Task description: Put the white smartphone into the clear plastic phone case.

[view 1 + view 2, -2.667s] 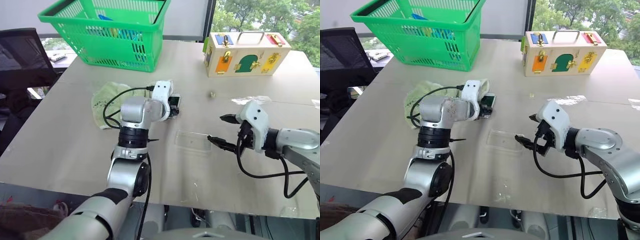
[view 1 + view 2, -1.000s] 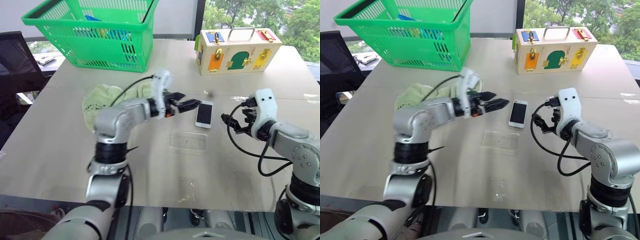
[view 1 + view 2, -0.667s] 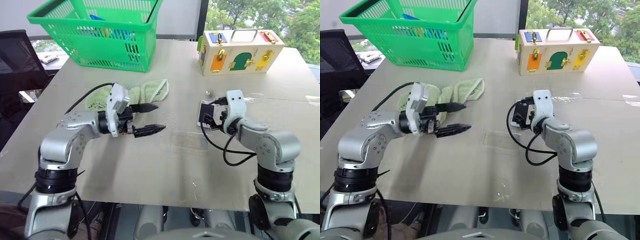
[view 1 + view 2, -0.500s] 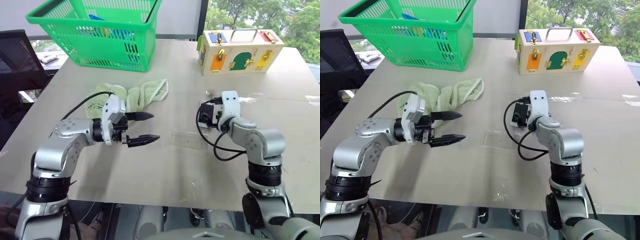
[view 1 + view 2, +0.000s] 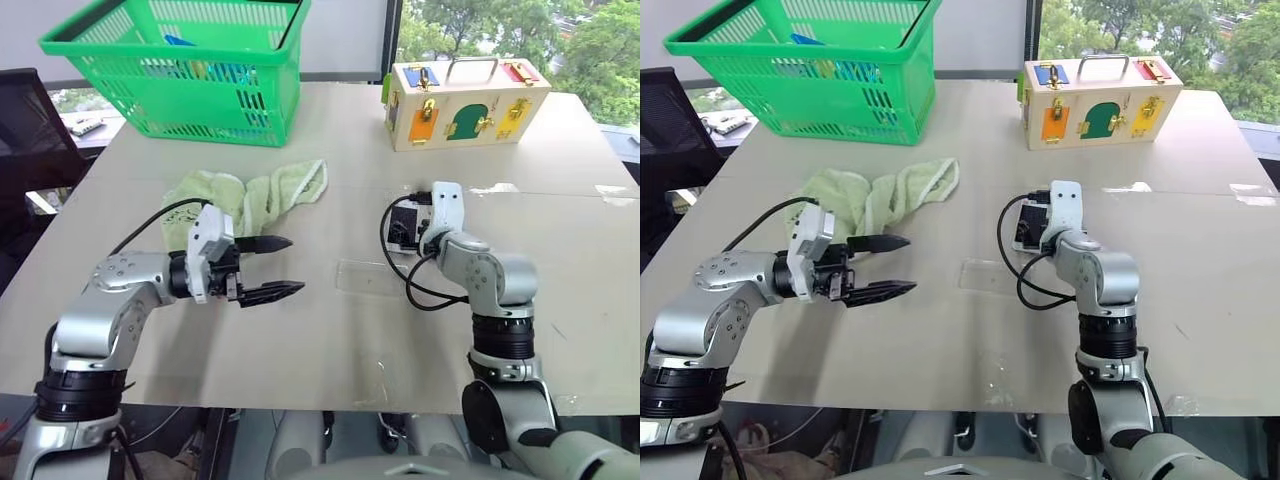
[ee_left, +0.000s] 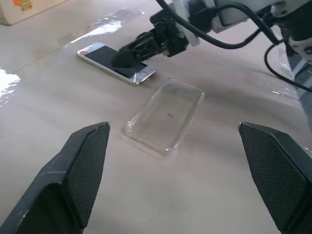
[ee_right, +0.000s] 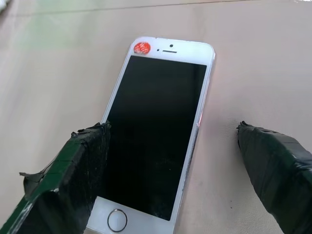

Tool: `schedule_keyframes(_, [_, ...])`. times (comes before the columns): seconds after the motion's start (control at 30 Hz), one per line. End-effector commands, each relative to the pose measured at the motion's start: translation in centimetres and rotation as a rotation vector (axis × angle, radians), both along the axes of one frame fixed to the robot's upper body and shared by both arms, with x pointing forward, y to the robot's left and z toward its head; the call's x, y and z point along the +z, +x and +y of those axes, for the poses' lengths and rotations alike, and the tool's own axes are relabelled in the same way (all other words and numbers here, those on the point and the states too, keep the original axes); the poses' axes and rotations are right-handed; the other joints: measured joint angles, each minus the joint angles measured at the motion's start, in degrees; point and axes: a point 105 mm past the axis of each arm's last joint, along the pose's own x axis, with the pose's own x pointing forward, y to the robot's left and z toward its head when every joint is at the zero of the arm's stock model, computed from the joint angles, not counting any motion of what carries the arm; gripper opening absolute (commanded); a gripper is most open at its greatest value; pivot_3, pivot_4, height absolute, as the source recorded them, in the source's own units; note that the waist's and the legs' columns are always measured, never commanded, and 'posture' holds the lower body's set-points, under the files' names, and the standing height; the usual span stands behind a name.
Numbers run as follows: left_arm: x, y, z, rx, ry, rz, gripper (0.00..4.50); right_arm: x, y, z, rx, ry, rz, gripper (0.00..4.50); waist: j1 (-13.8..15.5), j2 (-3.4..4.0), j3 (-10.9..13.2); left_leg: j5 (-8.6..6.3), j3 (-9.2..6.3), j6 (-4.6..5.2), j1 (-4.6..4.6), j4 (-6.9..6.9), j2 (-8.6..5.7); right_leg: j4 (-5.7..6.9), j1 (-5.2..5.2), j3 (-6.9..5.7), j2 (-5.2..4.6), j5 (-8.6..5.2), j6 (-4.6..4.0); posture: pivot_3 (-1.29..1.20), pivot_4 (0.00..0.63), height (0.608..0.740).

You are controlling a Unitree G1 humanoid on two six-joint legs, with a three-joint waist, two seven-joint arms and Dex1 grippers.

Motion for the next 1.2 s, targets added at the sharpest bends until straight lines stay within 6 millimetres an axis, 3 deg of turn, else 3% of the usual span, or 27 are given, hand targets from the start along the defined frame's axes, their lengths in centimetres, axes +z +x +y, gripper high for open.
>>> schedule_keyframes(0.03, [0.6,0.0,-0.3,-0.009,-0.012,-0.036,4.39,-0.7,-0.1,1.9,0.068,-0.037,0.022,4.5,-0.22,-0.02,-0.01,0.0,0.07,0.0,0.06,-0.04,0.01,0.0,0.01,0.06,0.01,0.0,-0.01,0.0,0.15,0.74])
schedule_keyframes(0.33, [0.1,-0.2,-0.6,-0.01,-0.02,-0.024,4.39,-0.9,-0.2,4.2,0.128,-0.092,0.015,4.5,-1.17,-0.05,-0.03,-0.01,0.5,-0.02,0.46,-0.36,0.16,-0.02,0.09,0.38,0.02,0.0,-0.02,0.0,0.15,0.74])
schedule_keyframes(0.57, [0.0,-0.4,-1.1,-0.016,-0.026,-0.022,4.39,-2.5,-0.5,3.8,0.109,-0.13,0.097,4.5,-1.18,-0.06,-0.04,-0.02,0.61,-0.03,0.51,-0.47,0.23,-0.04,0.02,0.45,0.03,0.0,-0.02,0.0,0.15,0.74])
schedule_keyframes(0.87, [-0.1,-0.3,-1.5,-0.008,-0.029,-0.028,4.39,-3.4,0.0,5.3,0.079,-0.115,0.17,4.5,-1.28,-0.24,-0.24,-0.11,0.63,-0.19,0.58,-0.53,0.39,-0.08,0.01,0.29,0.03,0.0,-0.03,0.0,0.15,0.74])
schedule_keyframes(1.03, [-0.3,-0.5,-1.7,-0.002,-0.034,-0.028,4.5,-5.3,-0.1,4.2,0.092,-0.197,0.184,3.14,-1.33,-0.45,-0.63,-0.18,0.6,-0.31,0.69,-0.54,0.44,-0.16,0.01,0.21,-0.04,-0.01,-0.05,0.0,0.15,0.74])
schedule_keyframes(1.13, [-0.3,-0.5,-1.7,0.002,-0.037,-0.029,4.5,-5.1,0.1,2.7,0.08,-0.235,0.16,3.0,-1.3,-0.44,-0.64,-0.19,0.58,-0.32,0.72,-0.6,0.46,-0.3,0.0,0.09,-0.15,-0.01,-0.05,0.0,0.15,0.74])
schedule_keyframes(1.2, [-0.3,-0.4,-1.9,0.007,-0.044,-0.033,4.5,-4.3,0.2,0.6,0.083,-0.24,0.103,3.0,-1.13,-0.42,-0.64,-0.19,0.58,-0.32,0.7,-0.65,0.44,-0.33,0.0,0.03,-0.23,-0.01,-0.05,0.0,0.15,0.74])
